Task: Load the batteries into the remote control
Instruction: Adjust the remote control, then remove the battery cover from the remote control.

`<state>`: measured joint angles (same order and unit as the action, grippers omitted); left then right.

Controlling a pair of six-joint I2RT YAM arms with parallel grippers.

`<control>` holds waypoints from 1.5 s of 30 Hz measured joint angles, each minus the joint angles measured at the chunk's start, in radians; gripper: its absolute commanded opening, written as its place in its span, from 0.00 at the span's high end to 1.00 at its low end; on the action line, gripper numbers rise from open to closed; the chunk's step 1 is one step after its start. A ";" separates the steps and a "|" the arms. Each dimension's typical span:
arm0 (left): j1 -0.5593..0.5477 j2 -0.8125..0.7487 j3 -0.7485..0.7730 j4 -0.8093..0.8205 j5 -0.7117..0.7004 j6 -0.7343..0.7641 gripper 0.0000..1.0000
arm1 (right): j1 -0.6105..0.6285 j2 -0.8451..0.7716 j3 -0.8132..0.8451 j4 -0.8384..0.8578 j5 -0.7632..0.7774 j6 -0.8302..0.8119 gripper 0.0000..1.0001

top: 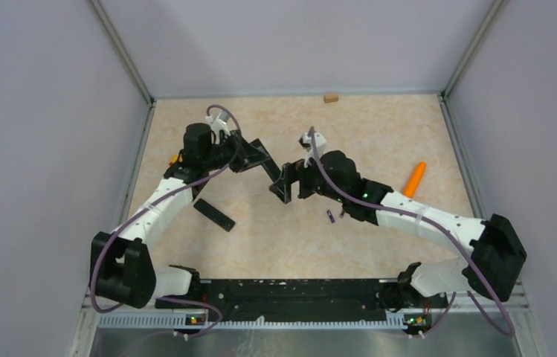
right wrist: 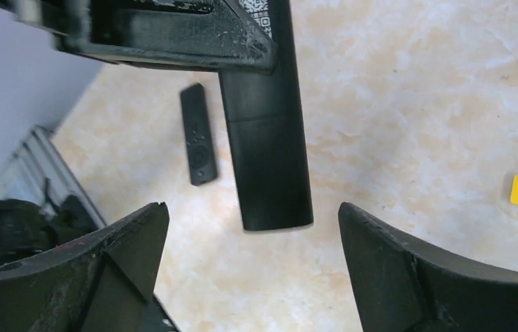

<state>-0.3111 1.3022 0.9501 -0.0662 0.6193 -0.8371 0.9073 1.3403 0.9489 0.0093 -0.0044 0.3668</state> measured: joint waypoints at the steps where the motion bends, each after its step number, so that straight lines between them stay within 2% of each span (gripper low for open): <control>1: 0.028 -0.003 -0.021 0.037 0.023 -0.021 1.00 | -0.005 -0.020 -0.003 0.007 0.001 0.042 0.01; 4: 0.082 -0.019 -0.054 0.114 0.065 -0.077 1.00 | -0.029 -0.105 -0.032 0.045 0.006 0.197 0.01; 8: 0.089 -0.065 -0.061 0.209 0.103 -0.140 1.00 | -0.058 -0.198 -0.102 0.165 0.026 0.447 0.02; 12: 0.089 -0.126 -0.070 0.331 0.122 -0.218 1.00 | -0.060 -0.196 -0.145 0.266 0.035 0.633 0.06; 17: 0.089 -0.179 -0.077 0.419 0.126 -0.294 1.00 | -0.060 -0.162 -0.166 0.428 0.033 0.773 0.09; 19: 0.089 -0.188 -0.077 0.441 0.126 -0.319 1.00 | -0.060 -0.151 -0.166 0.498 0.029 0.806 0.13; 22: 0.089 -0.197 -0.077 0.472 0.133 -0.348 1.00 | -0.060 -0.129 -0.166 0.612 0.015 0.841 0.27; 27: 0.089 -0.209 -0.077 0.491 0.137 -0.375 1.00 | -0.060 -0.085 -0.165 0.737 -0.020 0.880 0.39; 35: 0.089 -0.209 -0.082 0.565 0.164 -0.422 1.00 | -0.060 -0.032 -0.164 0.787 -0.052 0.899 0.55; 39: 0.089 -0.209 -0.082 0.578 0.179 -0.431 1.00 | -0.062 -0.026 -0.159 0.798 -0.069 0.891 0.59; 42: 0.089 -0.209 -0.082 0.586 0.184 -0.443 1.00 | -0.064 -0.020 -0.156 0.817 -0.080 0.893 0.73; 45: 0.089 -0.209 -0.082 0.584 0.186 -0.456 1.00 | -0.068 -0.015 -0.156 0.842 -0.098 0.894 0.81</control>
<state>-0.2222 1.0935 0.8684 0.5182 0.8055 -1.2930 0.8398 1.3251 0.7933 0.8516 -0.1028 1.2606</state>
